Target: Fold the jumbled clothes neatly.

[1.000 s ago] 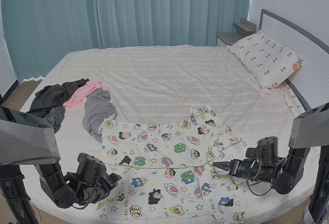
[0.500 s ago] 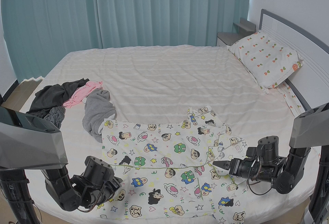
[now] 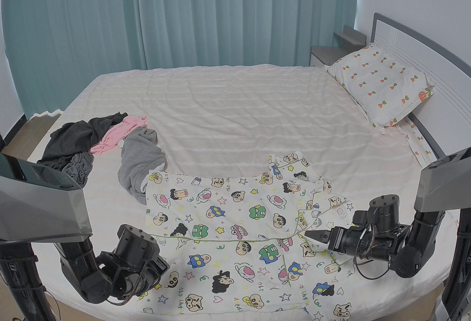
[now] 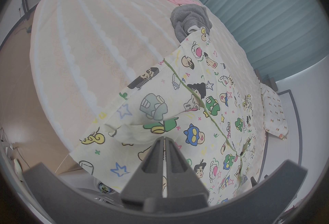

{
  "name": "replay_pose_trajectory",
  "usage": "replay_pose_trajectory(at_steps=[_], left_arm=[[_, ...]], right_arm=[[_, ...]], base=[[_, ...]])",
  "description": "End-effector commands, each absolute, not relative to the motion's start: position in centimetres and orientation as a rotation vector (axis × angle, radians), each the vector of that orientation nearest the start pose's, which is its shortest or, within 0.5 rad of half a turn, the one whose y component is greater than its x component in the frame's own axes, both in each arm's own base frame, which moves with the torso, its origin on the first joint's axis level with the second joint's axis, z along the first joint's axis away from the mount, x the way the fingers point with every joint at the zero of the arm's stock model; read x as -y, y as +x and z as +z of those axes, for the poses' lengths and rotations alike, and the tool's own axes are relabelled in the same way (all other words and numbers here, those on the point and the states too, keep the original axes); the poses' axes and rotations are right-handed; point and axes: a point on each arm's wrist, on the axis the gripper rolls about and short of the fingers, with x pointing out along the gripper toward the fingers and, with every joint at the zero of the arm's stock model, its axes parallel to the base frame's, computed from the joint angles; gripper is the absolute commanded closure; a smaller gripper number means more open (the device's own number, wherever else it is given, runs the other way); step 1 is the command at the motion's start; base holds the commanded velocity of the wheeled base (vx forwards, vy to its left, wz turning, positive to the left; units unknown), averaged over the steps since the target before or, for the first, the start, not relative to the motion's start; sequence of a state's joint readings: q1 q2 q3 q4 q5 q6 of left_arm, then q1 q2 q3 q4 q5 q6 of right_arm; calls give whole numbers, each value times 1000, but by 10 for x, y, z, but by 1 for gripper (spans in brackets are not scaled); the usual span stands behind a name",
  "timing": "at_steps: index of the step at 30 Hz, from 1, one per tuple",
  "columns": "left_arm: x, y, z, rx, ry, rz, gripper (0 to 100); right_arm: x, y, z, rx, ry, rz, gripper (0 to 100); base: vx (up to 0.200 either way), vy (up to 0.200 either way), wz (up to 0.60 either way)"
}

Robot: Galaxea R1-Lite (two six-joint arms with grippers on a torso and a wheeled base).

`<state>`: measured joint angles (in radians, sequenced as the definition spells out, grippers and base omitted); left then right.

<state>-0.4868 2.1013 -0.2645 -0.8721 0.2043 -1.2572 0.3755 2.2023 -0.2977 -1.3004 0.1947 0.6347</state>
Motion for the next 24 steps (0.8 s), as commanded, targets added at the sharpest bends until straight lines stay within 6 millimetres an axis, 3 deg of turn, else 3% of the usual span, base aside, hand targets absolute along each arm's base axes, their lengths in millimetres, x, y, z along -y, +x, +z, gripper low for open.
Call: replay_pose_trajectory(at_steps=[1,4,8,15,24], left_arm=[[93,219,-10,-881,-831,358,100],[74,230,-10,-870,-715,337,100],[74,238,-9,-871,-627,282,100],[93,242,-32,-972,-518,239,100],[130,240,-30,-1027,-443,132,100]], right_arm=[[-105,254,-5,-761,543,340,0],[-105,254,-5,-761,543,340,0],[-105,255,-5,-759,543,339,0],[-105,255,-5,-757,541,337,0],[-106,254,-5,-760,538,340,0]], base=[[0,0,0],[0,0,0],[0,0,0],[0,0,0],[0,0,0]])
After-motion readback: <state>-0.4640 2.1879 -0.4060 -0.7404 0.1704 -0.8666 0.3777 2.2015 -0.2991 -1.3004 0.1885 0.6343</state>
